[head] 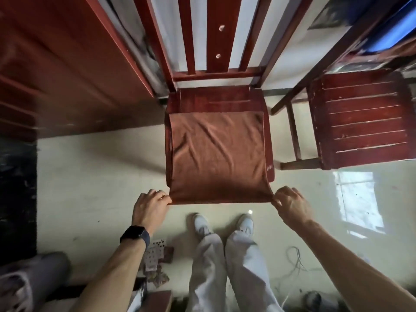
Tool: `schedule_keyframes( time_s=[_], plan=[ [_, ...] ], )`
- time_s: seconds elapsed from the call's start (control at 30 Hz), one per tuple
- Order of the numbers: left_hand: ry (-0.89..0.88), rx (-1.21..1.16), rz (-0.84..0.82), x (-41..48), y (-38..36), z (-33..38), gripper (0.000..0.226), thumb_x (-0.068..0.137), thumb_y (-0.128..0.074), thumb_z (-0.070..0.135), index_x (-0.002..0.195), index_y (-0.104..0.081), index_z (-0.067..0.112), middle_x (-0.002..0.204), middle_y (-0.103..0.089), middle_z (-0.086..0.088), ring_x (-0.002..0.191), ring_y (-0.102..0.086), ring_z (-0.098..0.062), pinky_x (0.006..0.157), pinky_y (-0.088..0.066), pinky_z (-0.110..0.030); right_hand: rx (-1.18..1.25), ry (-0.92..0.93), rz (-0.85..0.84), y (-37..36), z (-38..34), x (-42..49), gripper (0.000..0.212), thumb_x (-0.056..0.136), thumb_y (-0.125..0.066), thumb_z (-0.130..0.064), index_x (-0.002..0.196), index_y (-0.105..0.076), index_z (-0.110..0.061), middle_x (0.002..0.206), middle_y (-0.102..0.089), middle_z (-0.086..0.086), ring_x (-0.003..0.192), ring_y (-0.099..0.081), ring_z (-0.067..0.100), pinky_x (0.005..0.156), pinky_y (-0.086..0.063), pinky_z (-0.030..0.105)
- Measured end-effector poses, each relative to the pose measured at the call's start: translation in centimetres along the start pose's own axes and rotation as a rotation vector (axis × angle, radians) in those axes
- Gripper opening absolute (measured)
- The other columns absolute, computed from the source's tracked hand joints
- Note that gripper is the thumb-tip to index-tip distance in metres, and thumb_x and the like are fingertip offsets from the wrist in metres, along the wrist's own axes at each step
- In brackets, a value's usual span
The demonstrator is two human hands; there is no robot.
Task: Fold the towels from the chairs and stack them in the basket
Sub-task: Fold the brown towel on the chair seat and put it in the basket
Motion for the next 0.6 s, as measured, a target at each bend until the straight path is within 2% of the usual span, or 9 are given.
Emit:
schedule_keyframes(
  time_s=[0.07, 0.2, 0.37, 0.5, 0.6],
  plan=[
    [0.03, -0.052, -0.057, -2.0, -0.9, 0.2, 0.025, 0.058, -0.092, 0.016, 0.071, -0.073, 0.025, 0.078, -0.068, 0.008, 0.074, -0.064, -0.023, 0.059, -0.051, -0.032, 0.016, -0.02, -0.054, -1.3, 0.3, -2.4, 0.011, 0.075, -0.084, -0.012, 0.078, -0.075, -0.017, 0.09, -0.07, 0.002, 0.079, -0.064, 0.031, 0.056, -0.057, 0.04],
    [0.013, -0.105, -0.107, -4.2, -0.6, 0.3, 0.025, 0.06, -0.091, 0.018, 0.074, -0.072, 0.025, 0.082, -0.069, 0.009, 0.078, -0.065, -0.022, 0.061, -0.053, -0.031, 0.076, -0.09, -0.136, -1.6, 0.9, -4.8, 0.006, 0.081, -0.081, -0.019, 0.084, -0.075, -0.02, 0.098, -0.069, -0.003, 0.088, -0.063, 0.028, 0.063, -0.056, 0.039],
    [0.118, -0.254, -0.131, -2.5, 1.5, -1.2, 0.015, 0.07, -0.081, 0.02, 0.077, -0.069, 0.027, 0.096, -0.069, 0.012, 0.09, -0.064, -0.019, 0.073, -0.054, -0.032, 0.167, -0.157, -0.267, -0.1, 0.2, -2.8, 0.01, 0.081, -0.079, -0.02, 0.091, -0.078, -0.018, 0.108, -0.07, -0.001, 0.097, -0.067, 0.024, 0.082, -0.052, 0.031],
    [0.402, -0.709, -0.149, 1.4, 3.6, -3.2, 0.01, 0.081, -0.077, 0.027, 0.09, -0.072, 0.026, 0.101, -0.069, 0.015, 0.096, -0.06, -0.006, 0.084, -0.045, -0.024, 0.457, -0.348, -0.191, 3.0, 0.6, 1.4, 0.01, 0.081, -0.081, -0.021, 0.091, -0.078, -0.019, 0.097, -0.073, -0.004, 0.09, -0.066, 0.014, 0.079, -0.042, 0.021],
    [0.548, -1.044, -0.145, 5.7, 4.2, -4.6, 0.023, 0.074, -0.076, 0.039, 0.089, -0.072, 0.022, 0.09, -0.072, 0.011, 0.088, -0.063, -0.008, 0.078, -0.044, -0.024, 0.758, -0.485, -0.155, 3.8, 1.5, 5.0, 0.012, 0.08, -0.079, -0.03, 0.089, -0.077, -0.022, 0.088, -0.074, -0.002, 0.085, -0.065, 0.019, 0.076, -0.048, 0.031]
  ],
)
Point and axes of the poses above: each hand's wrist, its own x-axis towards the middle knuckle, its own y-axis out of the back of the hand, z = x × y, the point moved 8 cm from there along x, towards the middle knuckle
